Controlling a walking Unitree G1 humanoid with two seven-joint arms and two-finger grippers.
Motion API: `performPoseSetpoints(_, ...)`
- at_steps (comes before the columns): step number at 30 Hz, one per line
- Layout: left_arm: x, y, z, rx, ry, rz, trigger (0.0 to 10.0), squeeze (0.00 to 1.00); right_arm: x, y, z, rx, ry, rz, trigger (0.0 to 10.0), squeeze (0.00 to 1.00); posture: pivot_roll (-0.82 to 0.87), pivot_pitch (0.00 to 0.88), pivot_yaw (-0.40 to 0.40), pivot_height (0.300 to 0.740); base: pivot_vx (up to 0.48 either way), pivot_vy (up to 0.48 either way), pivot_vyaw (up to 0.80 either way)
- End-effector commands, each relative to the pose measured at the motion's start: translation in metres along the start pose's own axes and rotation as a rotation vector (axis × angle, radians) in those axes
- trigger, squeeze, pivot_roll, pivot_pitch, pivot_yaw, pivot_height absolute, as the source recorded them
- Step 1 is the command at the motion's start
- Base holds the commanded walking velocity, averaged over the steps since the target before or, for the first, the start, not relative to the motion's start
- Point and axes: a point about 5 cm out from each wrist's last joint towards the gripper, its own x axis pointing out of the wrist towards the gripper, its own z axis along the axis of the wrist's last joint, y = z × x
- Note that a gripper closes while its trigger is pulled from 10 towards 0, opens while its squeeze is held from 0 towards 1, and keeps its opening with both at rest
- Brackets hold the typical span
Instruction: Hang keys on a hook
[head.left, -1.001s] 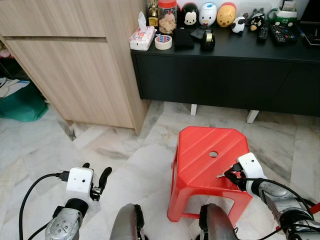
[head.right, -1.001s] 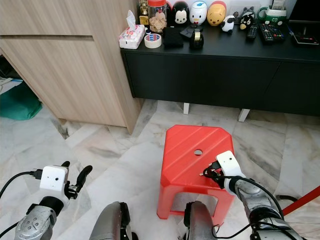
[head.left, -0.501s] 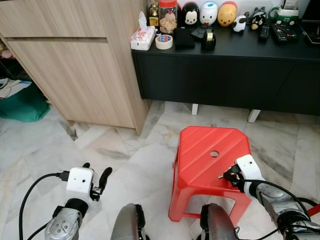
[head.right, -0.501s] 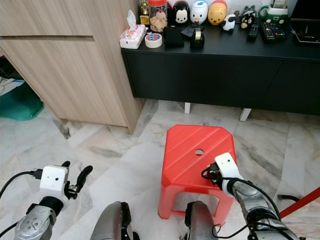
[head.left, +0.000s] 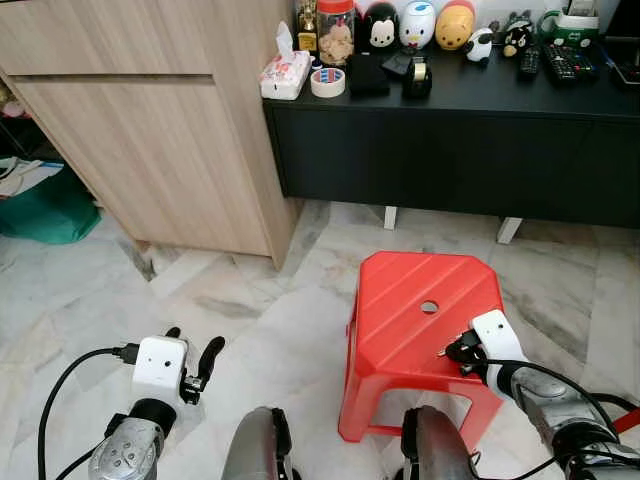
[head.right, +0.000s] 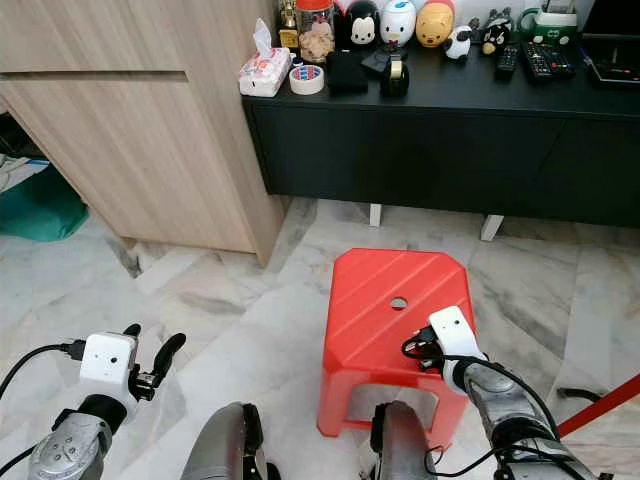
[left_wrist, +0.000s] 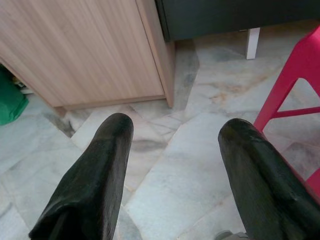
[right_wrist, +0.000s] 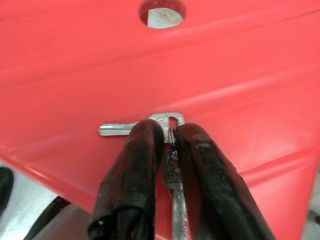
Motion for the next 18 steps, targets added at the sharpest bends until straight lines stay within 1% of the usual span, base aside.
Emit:
performPoseSetpoints(1, -0.003, 0.002, -0.006, 0.025, 0.030, -0.001, 10.0, 0.00, 0.001, 0.007, -0.010, 0.006, 0.039, 0.018, 0.0, 0.00, 0.09, 0.131, 0.095, 0.592, 0.000, 0.000, 0.00)
performPoseSetpoints(7, -0.004, 0.004, -0.008, 0.027, 0.036, 0.003, 10.0, 0.00, 0.002, 0.010, -0.010, 0.010, 0.036, 0.022, 0.0, 0.00, 0.09, 0.129, 0.093, 0.592, 0.000, 0.000, 0.00)
performPoseSetpoints(13, -0.003, 0.003, -0.009, 0.027, 0.041, 0.002, 10.0, 0.00, 0.003, 0.010, -0.007, 0.025, 0.010, 0.005, 0.0, 0.00, 0.08, 0.123, 0.091, 0.592, 0.000, 0.000, 0.00)
performPoseSetpoints(15, -0.002, 0.002, -0.010, 0.026, 0.043, 0.000, 10.0, 0.00, 0.003, 0.011, -0.005, 0.036, -0.006, 0.000, 0.0, 0.00, 0.08, 0.119, 0.088, 0.592, 0.000, 0.000, 0.00)
performPoseSetpoints(17, 0.000, 0.000, -0.014, 0.026, 0.051, -0.002, 10.0, 0.00, 0.004, 0.010, 0.001, 0.080, -0.056, -0.035, 0.0, 0.00, 0.08, 0.108, 0.083, 0.592, 0.000, 0.000, 0.00)
performPoseSetpoints(18, 0.000, 0.000, -0.014, 0.026, 0.051, -0.002, 10.0, 0.00, 0.004, 0.010, 0.001, 0.080, -0.056, -0.035, 0.0, 0.00, 0.08, 0.108, 0.083, 0.592, 0.000, 0.000, 0.00)
